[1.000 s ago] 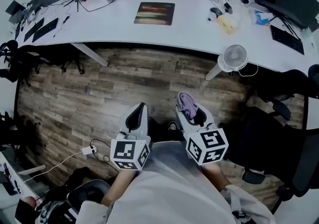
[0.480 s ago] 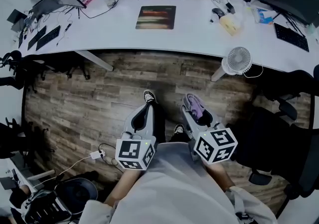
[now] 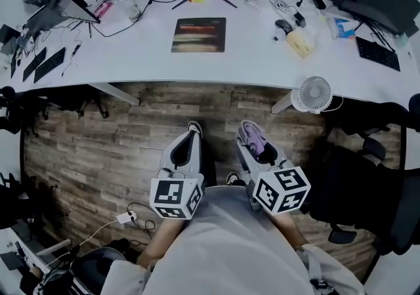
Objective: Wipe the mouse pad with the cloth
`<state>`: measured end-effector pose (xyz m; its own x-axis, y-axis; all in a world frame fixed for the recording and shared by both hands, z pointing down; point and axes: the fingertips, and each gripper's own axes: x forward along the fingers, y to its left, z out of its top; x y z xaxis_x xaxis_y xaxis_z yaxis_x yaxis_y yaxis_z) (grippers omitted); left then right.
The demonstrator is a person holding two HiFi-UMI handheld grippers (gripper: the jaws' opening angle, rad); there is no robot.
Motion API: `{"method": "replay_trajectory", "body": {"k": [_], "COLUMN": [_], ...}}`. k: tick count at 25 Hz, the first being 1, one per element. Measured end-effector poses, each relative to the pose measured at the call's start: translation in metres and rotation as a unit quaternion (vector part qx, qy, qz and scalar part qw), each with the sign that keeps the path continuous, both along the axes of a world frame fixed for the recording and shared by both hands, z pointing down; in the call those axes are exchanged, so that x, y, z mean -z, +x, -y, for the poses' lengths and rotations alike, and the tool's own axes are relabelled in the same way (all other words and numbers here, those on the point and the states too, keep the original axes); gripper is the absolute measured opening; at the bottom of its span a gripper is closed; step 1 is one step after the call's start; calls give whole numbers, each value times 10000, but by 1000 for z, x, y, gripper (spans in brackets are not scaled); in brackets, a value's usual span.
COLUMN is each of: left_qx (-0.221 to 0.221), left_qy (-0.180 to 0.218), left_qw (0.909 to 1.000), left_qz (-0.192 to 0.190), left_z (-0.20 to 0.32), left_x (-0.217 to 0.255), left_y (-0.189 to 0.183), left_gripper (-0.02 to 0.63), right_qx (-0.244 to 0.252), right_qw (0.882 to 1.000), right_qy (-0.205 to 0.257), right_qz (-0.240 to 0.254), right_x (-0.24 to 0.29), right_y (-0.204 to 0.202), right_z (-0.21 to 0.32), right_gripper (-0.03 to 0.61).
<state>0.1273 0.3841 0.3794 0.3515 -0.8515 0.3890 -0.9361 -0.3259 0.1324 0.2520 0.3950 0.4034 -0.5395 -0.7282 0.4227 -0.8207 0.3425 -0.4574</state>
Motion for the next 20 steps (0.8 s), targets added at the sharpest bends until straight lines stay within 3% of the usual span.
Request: {"method": "replay_trajectory", "body": {"k": [8, 20], "left_qx": [-28, -357], "left_qy": [22, -59], "left_qw": [9998, 9984], "left_qz": [-213, -430], "left_z": [80, 215], "left_x": [8, 14], "left_y": [-48, -132], "left_gripper": [0, 0], "right_qx": [24, 184], "right_qw": [9998, 9989], "right_qy": [-173, -422], "right_qz": [-114, -34], "right_x": [9, 22], "right_y": [-49, -154], "right_z": [78, 207], "right_gripper": [181, 181]}}
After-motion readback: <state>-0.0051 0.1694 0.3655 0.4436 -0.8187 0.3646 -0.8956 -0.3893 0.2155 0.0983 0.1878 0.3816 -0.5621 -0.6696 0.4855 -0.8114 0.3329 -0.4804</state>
